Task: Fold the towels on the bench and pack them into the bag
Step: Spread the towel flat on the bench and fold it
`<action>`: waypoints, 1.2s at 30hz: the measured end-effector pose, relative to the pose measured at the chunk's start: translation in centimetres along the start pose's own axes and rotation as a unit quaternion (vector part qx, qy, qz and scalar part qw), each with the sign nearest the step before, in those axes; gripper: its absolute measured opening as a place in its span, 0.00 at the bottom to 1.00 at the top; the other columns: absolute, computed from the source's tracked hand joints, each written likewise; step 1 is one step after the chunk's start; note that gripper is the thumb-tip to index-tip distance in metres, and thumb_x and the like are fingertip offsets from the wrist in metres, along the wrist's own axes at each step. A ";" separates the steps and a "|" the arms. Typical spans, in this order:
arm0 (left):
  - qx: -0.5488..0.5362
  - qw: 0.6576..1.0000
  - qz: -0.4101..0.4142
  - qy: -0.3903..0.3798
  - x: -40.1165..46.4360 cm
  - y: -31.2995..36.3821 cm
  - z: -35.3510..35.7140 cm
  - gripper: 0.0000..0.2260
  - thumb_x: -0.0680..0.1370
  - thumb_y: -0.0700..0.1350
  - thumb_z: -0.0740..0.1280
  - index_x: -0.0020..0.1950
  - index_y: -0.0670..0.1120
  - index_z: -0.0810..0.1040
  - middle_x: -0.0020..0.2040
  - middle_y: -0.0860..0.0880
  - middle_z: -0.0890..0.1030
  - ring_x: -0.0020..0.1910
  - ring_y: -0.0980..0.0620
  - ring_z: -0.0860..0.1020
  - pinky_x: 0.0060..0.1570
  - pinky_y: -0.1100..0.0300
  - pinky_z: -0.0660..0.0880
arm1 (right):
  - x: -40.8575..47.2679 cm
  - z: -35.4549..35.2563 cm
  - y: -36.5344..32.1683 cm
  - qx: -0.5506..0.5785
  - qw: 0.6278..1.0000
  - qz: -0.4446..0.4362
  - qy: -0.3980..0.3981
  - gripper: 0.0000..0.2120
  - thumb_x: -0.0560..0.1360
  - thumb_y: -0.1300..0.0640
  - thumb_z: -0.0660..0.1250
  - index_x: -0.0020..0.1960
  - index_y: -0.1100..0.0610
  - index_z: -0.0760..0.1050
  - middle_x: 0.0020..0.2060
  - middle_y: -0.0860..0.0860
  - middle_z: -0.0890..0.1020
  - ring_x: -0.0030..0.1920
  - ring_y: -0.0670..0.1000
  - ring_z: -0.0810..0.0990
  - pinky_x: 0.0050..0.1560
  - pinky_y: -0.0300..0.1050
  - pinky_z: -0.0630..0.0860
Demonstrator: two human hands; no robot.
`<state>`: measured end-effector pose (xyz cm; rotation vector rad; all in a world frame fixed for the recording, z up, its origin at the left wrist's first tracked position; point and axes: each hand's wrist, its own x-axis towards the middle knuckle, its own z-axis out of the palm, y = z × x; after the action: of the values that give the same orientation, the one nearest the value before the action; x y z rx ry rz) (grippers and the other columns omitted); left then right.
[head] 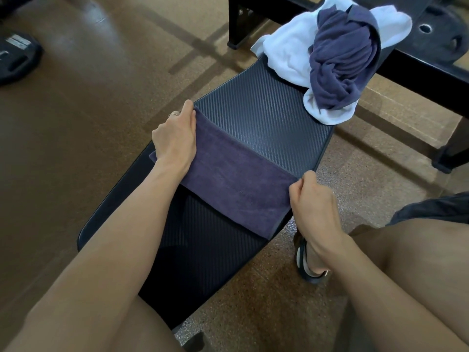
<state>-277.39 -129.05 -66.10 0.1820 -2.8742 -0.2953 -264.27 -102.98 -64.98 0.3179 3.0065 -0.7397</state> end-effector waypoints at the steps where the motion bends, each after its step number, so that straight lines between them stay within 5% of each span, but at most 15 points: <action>1: 0.002 1.000 0.000 -0.003 0.0 0.0 0.0 0.11 0.87 0.51 0.49 0.57 0.47 0.66 0.41 0.48 0.74 0.35 0.43 0.72 0.40 0.49 0.68 | 0.0 0.0 0.0 -0.001 1.000 -0.002 0.003 0.10 0.83 0.56 0.56 0.44 0.59 0.64 0.29 0.55 0.71 0.30 0.60 0.70 0.34 0.53 0.67; 7: 0.075 0.997 0.023 -0.024 0.6 0.1 -0.3 0.11 0.87 0.49 0.51 0.62 0.45 0.69 0.48 0.41 0.80 0.40 0.36 0.79 0.38 0.48 0.67 | 0.3 -0.4 -0.4 0.003 1.000 0.023 -0.008 0.08 0.82 0.55 0.57 0.49 0.58 0.62 0.31 0.56 0.73 0.33 0.61 0.74 0.35 0.55 0.71; 13: 0.078 0.990 0.105 -0.050 1.2 -0.1 -1.4 0.20 0.83 0.42 0.56 0.75 0.48 0.67 0.60 0.37 0.76 0.53 0.35 0.77 0.50 0.43 0.71 | 0.6 -1.9 -0.9 -0.145 0.989 -0.022 0.028 0.05 0.79 0.57 0.59 0.52 0.57 0.64 0.33 0.52 0.71 0.31 0.56 0.68 0.31 0.47 0.57; 18: 0.066 0.982 0.164 -0.069 1.6 0.2 -1.7 0.16 0.78 0.42 0.61 0.65 0.47 0.77 0.62 0.42 0.76 0.57 0.38 0.75 0.57 0.44 0.70 | 1.2 -0.3 -2.8 -0.160 0.964 -0.204 0.054 0.19 0.76 0.57 0.63 0.66 0.58 0.73 0.53 0.58 0.76 0.53 0.62 0.75 0.50 0.56 0.72; 22: 0.049 0.982 0.173 -0.059 1.4 0.0 -1.0 0.09 0.80 0.40 0.62 0.57 0.44 0.79 0.59 0.43 0.77 0.53 0.40 0.76 0.53 0.46 0.70 | 1.1 2.2 -4.1 -0.174 0.932 -0.316 -0.046 0.28 0.81 0.49 0.53 0.78 0.58 0.65 0.76 0.57 0.69 0.76 0.59 0.66 0.75 0.58 0.64; 26: 0.023 0.986 0.162 -0.033 1.5 -0.3 -0.7 0.05 0.82 0.41 0.61 0.54 0.43 0.76 0.54 0.43 0.76 0.48 0.40 0.76 0.43 0.48 0.69 | 1.0 3.4 -3.0 -0.190 0.930 -0.307 -0.074 0.30 0.83 0.43 0.48 0.81 0.56 0.58 0.81 0.55 0.59 0.81 0.55 0.55 0.80 0.55 0.53; 31: 0.015 0.991 0.130 -0.034 1.3 0.0 -0.3 0.06 0.83 0.42 0.59 0.57 0.43 0.74 0.54 0.43 0.76 0.50 0.40 0.75 0.40 0.49 0.67 | 0.7 3.8 -2.8 -0.165 0.941 -0.289 -0.066 0.30 0.84 0.42 0.50 0.82 0.54 0.56 0.82 0.56 0.56 0.82 0.55 0.52 0.80 0.56 0.51; 34: 0.050 0.991 0.116 -0.038 0.7 0.6 -0.8 0.16 0.82 0.39 0.60 0.70 0.46 0.71 0.65 0.40 0.74 0.60 0.37 0.75 0.57 0.44 0.72 | 0.8 3.9 -2.7 -0.159 0.942 -0.288 -0.067 0.30 0.83 0.42 0.50 0.82 0.53 0.56 0.82 0.56 0.55 0.82 0.55 0.52 0.80 0.56 0.51; 36: 0.074 0.986 0.147 -0.008 -0.1 2.1 -2.1 0.16 0.81 0.39 0.61 0.70 0.45 0.71 0.67 0.39 0.73 0.64 0.38 0.73 0.64 0.43 0.70 | 0.8 4.0 -2.5 -0.158 0.942 -0.287 -0.071 0.30 0.83 0.42 0.49 0.82 0.53 0.56 0.82 0.56 0.55 0.82 0.56 0.52 0.80 0.56 0.51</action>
<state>-276.93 -127.40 -63.68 -0.2187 -2.8860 -0.0273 -265.70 -106.88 -67.47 -0.6184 3.0087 -0.2540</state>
